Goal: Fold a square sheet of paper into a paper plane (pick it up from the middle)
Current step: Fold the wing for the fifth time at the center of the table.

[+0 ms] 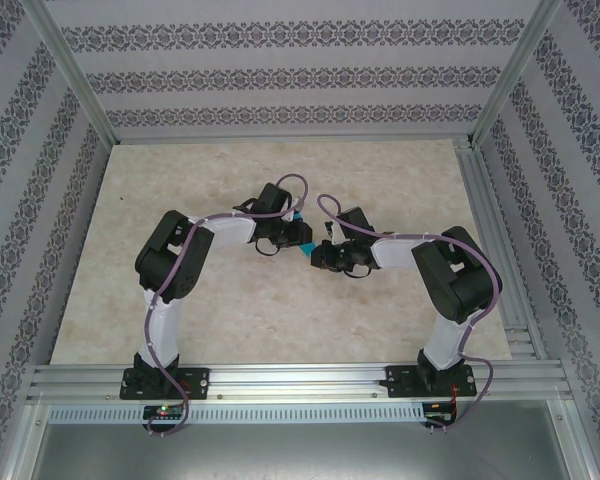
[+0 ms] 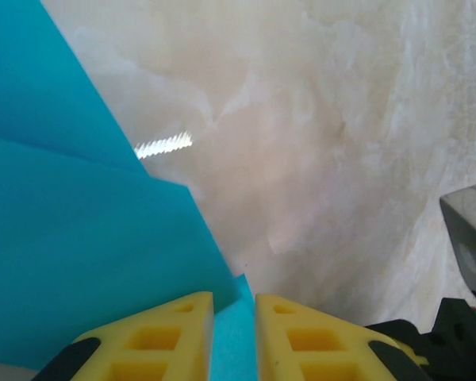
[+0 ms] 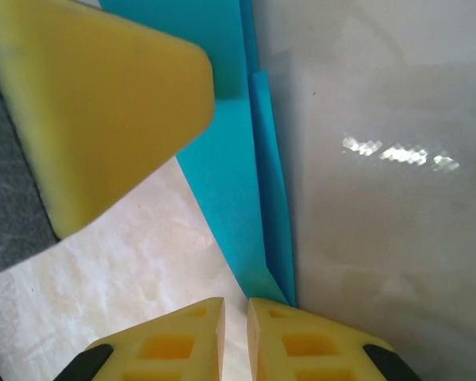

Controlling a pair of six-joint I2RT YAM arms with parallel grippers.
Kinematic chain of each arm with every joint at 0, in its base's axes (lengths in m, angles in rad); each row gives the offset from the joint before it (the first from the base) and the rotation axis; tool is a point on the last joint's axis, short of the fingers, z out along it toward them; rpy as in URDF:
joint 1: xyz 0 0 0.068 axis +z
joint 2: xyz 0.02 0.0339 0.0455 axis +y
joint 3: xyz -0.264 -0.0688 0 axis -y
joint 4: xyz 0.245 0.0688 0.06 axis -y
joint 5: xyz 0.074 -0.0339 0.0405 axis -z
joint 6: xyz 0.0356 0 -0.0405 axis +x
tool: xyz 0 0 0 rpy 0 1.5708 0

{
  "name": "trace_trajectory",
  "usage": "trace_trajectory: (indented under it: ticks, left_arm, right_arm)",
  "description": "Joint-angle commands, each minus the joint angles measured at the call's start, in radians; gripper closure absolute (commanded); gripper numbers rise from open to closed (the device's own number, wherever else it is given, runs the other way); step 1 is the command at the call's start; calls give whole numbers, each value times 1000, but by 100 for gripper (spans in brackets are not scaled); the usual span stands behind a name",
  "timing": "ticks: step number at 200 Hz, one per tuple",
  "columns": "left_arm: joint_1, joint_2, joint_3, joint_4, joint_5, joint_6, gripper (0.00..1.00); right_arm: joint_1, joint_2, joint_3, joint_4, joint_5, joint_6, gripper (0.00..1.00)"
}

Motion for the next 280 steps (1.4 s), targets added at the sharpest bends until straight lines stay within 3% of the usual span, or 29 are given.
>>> trace_trajectory:
  ticks: [1, 85, 191, 280]
  left_arm:
    - [2, 20, 45, -42, -52, 25, 79]
    - [51, 57, 73, -105, -116, 66, 79]
    - [175, 135, 147, -137, -139, 171, 78]
    - [239, 91, 221, -198, -180, 204, 76]
  right_arm:
    - [-9, 93, -72, -156, 109, 7, 82]
    - [-16, 84, -93, -157, 117, 7, 82]
    - [-19, 67, -108, -158, 119, 10, 82]
    - [-19, 18, -71, -77, 61, 41, 80]
